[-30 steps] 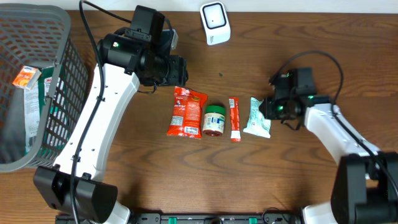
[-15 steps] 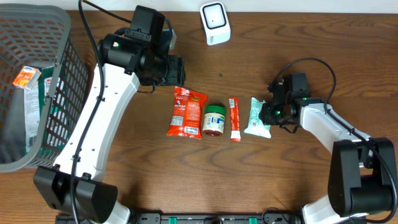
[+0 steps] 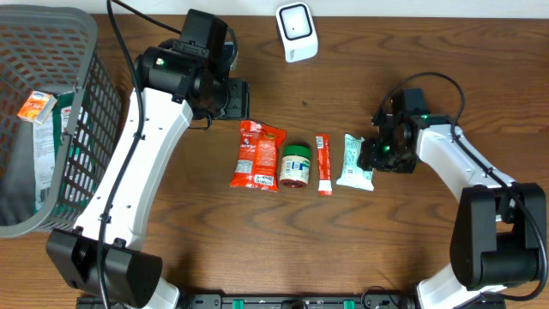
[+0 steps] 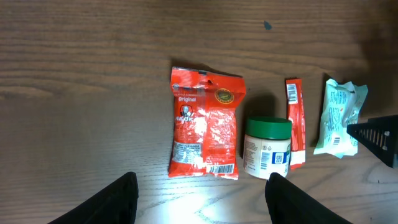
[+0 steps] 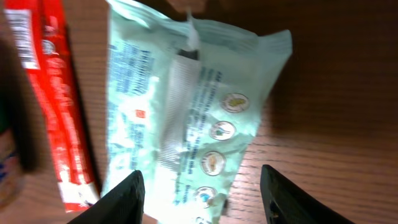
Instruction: Scan the item barcode
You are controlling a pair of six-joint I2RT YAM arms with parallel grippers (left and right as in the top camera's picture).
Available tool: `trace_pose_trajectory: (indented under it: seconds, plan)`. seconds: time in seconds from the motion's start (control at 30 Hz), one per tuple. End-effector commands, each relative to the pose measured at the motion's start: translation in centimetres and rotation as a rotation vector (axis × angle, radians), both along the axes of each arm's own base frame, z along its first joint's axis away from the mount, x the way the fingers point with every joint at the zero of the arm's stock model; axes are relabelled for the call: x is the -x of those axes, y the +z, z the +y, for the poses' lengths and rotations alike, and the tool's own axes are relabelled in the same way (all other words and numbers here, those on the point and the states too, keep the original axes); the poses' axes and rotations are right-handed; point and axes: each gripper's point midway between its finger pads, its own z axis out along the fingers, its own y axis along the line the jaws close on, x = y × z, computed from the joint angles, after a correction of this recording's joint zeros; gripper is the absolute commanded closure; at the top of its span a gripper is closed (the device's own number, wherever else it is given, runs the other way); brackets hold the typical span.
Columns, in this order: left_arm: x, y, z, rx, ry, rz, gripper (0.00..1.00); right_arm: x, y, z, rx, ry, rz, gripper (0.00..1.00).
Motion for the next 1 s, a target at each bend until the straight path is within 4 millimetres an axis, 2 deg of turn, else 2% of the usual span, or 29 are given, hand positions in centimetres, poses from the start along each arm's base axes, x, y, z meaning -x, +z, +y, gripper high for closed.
trace_pose_trajectory:
  seconds: [0.0,0.17,0.33,0.63,0.83,0.97]
  plan:
    - [0.2,-0.8,0.3,-0.021,-0.001,0.018,0.34,1.5,-2.0,-1.1,0.052,-0.008,0.033,0.45]
    - [-0.2,-0.8,1.0,-0.061,0.016,0.003,0.34,2.0,-4.1,-0.5,0.015,-0.004,-0.015,0.47]
    - [-0.2,-0.8,1.0,-0.060,0.016,0.002,0.34,1.8,-5.0,0.6,-0.004,0.026,-0.068,0.54]
    - [-0.4,-0.8,1.5,-0.086,0.027,-0.008,0.34,0.1,-4.2,4.5,-0.043,0.130,-0.183,0.49]
    - [-1.1,-0.5,1.2,-0.076,0.028,-0.038,0.34,-0.5,-4.0,4.6,-0.043,0.148,-0.213,0.44]
    - [-1.4,-0.1,1.2,-0.069,0.029,-0.059,0.34,-1.1,-2.2,3.5,-0.036,0.123,-0.192,0.38]
